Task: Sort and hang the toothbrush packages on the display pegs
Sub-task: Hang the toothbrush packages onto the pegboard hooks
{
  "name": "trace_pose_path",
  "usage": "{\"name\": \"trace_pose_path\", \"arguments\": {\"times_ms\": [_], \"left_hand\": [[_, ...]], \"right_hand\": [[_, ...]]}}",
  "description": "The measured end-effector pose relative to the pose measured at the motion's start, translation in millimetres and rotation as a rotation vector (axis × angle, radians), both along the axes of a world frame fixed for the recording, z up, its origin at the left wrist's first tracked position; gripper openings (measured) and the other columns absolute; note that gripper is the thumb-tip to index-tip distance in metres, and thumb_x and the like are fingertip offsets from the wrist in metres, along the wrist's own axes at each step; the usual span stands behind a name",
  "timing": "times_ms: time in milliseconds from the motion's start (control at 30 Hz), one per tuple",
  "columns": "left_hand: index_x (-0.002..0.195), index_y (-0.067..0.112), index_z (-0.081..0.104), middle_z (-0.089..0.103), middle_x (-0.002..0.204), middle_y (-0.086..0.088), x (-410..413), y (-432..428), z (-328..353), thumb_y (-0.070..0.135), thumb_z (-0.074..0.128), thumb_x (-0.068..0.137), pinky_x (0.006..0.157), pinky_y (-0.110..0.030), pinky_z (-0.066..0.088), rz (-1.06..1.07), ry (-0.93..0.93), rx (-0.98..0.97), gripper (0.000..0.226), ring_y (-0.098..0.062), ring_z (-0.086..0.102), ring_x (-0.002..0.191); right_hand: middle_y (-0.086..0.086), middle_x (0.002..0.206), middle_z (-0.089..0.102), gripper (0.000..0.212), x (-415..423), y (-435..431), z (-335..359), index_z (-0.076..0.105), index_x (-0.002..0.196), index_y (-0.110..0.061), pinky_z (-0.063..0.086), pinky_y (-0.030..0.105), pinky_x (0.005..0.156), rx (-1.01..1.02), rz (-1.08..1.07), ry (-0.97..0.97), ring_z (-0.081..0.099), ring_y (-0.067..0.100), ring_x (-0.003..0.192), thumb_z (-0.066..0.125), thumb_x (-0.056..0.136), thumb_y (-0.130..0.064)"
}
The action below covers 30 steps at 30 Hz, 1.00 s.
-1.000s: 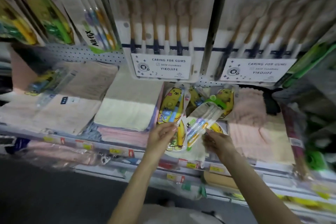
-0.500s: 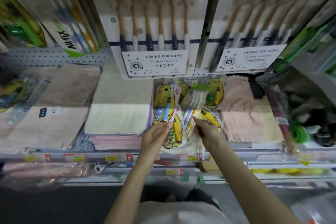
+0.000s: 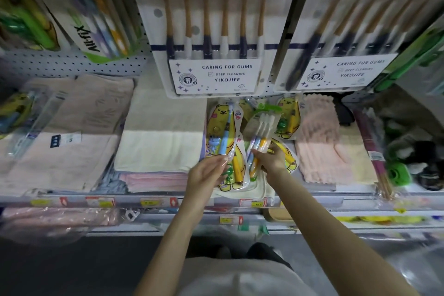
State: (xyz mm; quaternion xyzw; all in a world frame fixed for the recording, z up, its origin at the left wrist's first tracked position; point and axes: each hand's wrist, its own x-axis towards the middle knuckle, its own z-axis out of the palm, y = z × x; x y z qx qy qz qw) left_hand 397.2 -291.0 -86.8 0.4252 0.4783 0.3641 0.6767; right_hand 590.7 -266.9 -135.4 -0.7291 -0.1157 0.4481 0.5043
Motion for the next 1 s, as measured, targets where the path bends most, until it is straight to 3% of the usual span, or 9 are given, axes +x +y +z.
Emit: {"name": "trace_pose_path", "arguments": {"times_ms": [133, 267, 333, 467, 633, 700, 767, 867, 1000], "left_hand": [[0.112, 0.009, 0.067, 0.072, 0.111, -0.004, 2, 2, 2, 0.021, 0.064, 0.086, 0.093, -0.035, 0.054, 0.006, -0.023, -0.019, 0.029, -0.018, 0.067, 0.107], [0.113, 0.006, 0.065, 0.071, 0.113, -0.007, 12, 5, 3, 0.014, 0.061, 0.091, 0.093, -0.033, 0.054, 0.005, -0.012, -0.026, 0.024, -0.020, 0.066, 0.106], [0.109, 0.009, 0.065, 0.070, 0.113, -0.006, 20, 6, 1, 0.013, 0.059, 0.092, 0.093, -0.033, 0.053, -0.009, 0.015, -0.019, 0.019, -0.019, 0.066, 0.106], [0.113, 0.013, 0.062, 0.069, 0.111, -0.002, 36, -1, -4, 0.014, 0.060, 0.092, 0.089, -0.025, 0.053, -0.078, 0.102, 0.033, 0.022, -0.016, 0.065, 0.104], [0.101, 0.020, 0.064, 0.073, 0.100, 0.001, 42, -12, -2, 0.018, 0.064, 0.089, 0.087, -0.036, 0.056, -0.159, 0.090, -0.056, 0.012, -0.015, 0.069, 0.094], [0.105, 0.018, 0.067, 0.074, 0.100, 0.001, 37, -15, -1, 0.021, 0.065, 0.088, 0.088, -0.037, 0.055, -0.183, 0.064, -0.099, 0.018, -0.017, 0.069, 0.098], [0.111, 0.015, 0.068, 0.074, 0.103, -0.001, 32, -18, 1, 0.020, 0.067, 0.086, 0.089, -0.037, 0.054, -0.176, 0.028, -0.124, 0.025, -0.018, 0.069, 0.100], [0.100, 0.023, 0.069, 0.075, 0.097, 0.003, 24, -22, 2, 0.019, 0.072, 0.083, 0.090, -0.039, 0.054, -0.165, 0.093, -0.106, 0.018, -0.016, 0.070, 0.095], [0.098, 0.031, 0.065, 0.074, 0.094, 0.010, 10, -27, 10, 0.013, 0.073, 0.082, 0.081, -0.029, 0.055, -0.110, 0.105, -0.063, 0.024, -0.009, 0.070, 0.093]], "right_hand": [[0.013, 0.086, 0.063, 0.032, 21, -10, 4, 0.054, 0.106, -0.009, 0.050, 0.028, 0.054, 0.067, -0.096, 0.020, 0.058, 0.021, 0.065, 0.072, 0.082, 0.001], [0.012, 0.086, 0.064, 0.026, 51, -32, 15, 0.056, 0.106, -0.007, 0.052, 0.027, 0.055, 0.118, -0.095, 0.127, 0.060, 0.020, 0.067, 0.070, 0.084, -0.002], [0.017, 0.096, 0.067, 0.028, 61, -43, 19, 0.059, 0.109, -0.003, 0.057, 0.031, 0.064, 0.162, -0.089, 0.191, 0.064, 0.024, 0.075, 0.070, 0.084, -0.003], [0.020, 0.105, 0.069, 0.025, 57, -59, 30, 0.064, 0.109, -0.003, 0.059, 0.031, 0.069, 0.251, 0.040, 0.340, 0.068, 0.025, 0.082, 0.067, 0.085, -0.002], [0.016, 0.100, 0.071, 0.038, 25, -72, 45, 0.061, 0.117, 0.002, 0.057, 0.027, 0.070, 0.268, 0.215, 0.365, 0.070, 0.022, 0.082, 0.069, 0.080, -0.002], [0.012, 0.098, 0.072, 0.045, 14, -72, 51, 0.061, 0.116, 0.000, 0.055, 0.026, 0.076, 0.269, 0.262, 0.353, 0.069, 0.020, 0.083, 0.073, 0.073, -0.006], [0.011, 0.097, 0.074, 0.043, 5, -72, 54, 0.062, 0.111, -0.003, 0.054, 0.027, 0.080, 0.273, 0.306, 0.355, 0.069, 0.021, 0.087, 0.073, 0.070, -0.007], [0.017, 0.102, 0.073, 0.037, -8, -71, 57, 0.062, 0.114, -0.002, 0.056, 0.028, 0.078, 0.288, 0.361, 0.370, 0.070, 0.026, 0.090, 0.069, 0.078, 0.002], [0.017, 0.106, 0.072, 0.040, -24, -68, 62, 0.061, 0.118, 0.000, 0.054, 0.027, 0.077, 0.323, 0.429, 0.366, 0.069, 0.023, 0.092, 0.068, 0.079, -0.001]]}}
